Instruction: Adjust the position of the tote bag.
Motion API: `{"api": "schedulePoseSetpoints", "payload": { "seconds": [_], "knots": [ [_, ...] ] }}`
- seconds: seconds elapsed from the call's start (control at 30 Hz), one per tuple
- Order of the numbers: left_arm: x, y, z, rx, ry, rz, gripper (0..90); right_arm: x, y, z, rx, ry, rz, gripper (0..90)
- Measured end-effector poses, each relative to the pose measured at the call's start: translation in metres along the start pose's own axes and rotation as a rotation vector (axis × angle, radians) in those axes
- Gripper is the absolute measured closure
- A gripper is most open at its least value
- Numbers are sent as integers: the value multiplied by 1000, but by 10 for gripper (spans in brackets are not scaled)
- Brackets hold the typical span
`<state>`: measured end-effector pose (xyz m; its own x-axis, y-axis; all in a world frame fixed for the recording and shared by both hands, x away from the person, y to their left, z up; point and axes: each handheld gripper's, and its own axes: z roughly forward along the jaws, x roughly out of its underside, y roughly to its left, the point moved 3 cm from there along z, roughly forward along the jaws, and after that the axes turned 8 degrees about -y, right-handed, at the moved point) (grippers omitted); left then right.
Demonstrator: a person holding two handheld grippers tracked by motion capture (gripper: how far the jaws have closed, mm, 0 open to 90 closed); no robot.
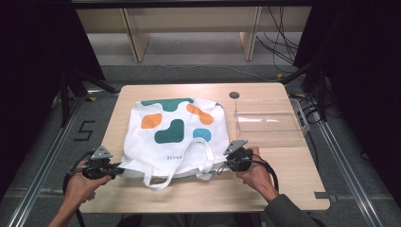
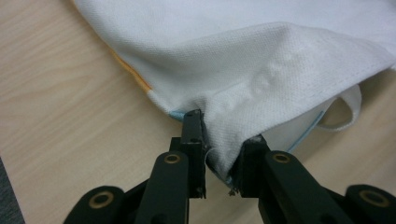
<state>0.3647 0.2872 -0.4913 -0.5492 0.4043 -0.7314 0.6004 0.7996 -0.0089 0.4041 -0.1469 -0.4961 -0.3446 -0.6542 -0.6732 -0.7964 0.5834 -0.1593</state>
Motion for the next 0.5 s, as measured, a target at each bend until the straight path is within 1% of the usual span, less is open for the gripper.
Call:
{"api": "schedulePoseSetpoints", "payload": {
  "seconds": [0.03, 0.07, 0.1, 0.13, 0.17, 0.2, 0.23, 0.27, 0.3, 0.33, 0.37, 0.4, 0.43, 0.47, 0.5],
  "knots": [
    [1, -2, -1, 1, 9, 9, 769, 1, 3, -3, -4, -1, 3, 820],
    [2, -5, -2, -4, 4, 13, 767, 2, 5, -6, -2, -3, 6, 820],
    [2, -6, -3, -2, 7, 21, 762, 4, 7, -9, -13, -5, 7, 820],
    [3, -6, -4, -8, 19, 43, 752, 5, 10, -11, -12, -7, 12, 820],
    [4, -7, -2, -17, 8, 37, 735, 6, 12, -14, -16, -5, 16, 820],
    [4, -7, -3, -19, 20, 61, 704, 7, 15, -16, -27, -4, 31, 820],
    [5, -9, 0, -20, 13, 38, 660, 8, 16, -18, -33, 1, 35, 820],
    [5, -9, 2, -12, 19, 39, 629, 8, 17, -18, -29, -6, 26, 820],
    [4, -10, 4, -14, 8, 29, 607, 9, 17, -19, -29, -5, 22, 820],
    [4, -9, 4, -19, 16, 40, 585, 10, 18, -20, -31, 0, 26, 820],
    [4, -9, 4, -19, 16, 40, 576, 10, 18, -20, -31, 0, 26, 820],
    [3, -9, 8, 1, 12, 38, 573, 10, 18, -21, -38, 13, 24, 821],
    [3, -9, 8, 3, 21, 39, 573, 11, 18, -21, -41, 12, 33, 820],
    [4, -9, 9, 5, 23, 41, 596, 12, 18, -20, -40, -2, 29, 820],
    [5, -8, 9, 6, 32, 51, 655, 12, 16, -20, -39, -3, 22, 817]
  ]
}}
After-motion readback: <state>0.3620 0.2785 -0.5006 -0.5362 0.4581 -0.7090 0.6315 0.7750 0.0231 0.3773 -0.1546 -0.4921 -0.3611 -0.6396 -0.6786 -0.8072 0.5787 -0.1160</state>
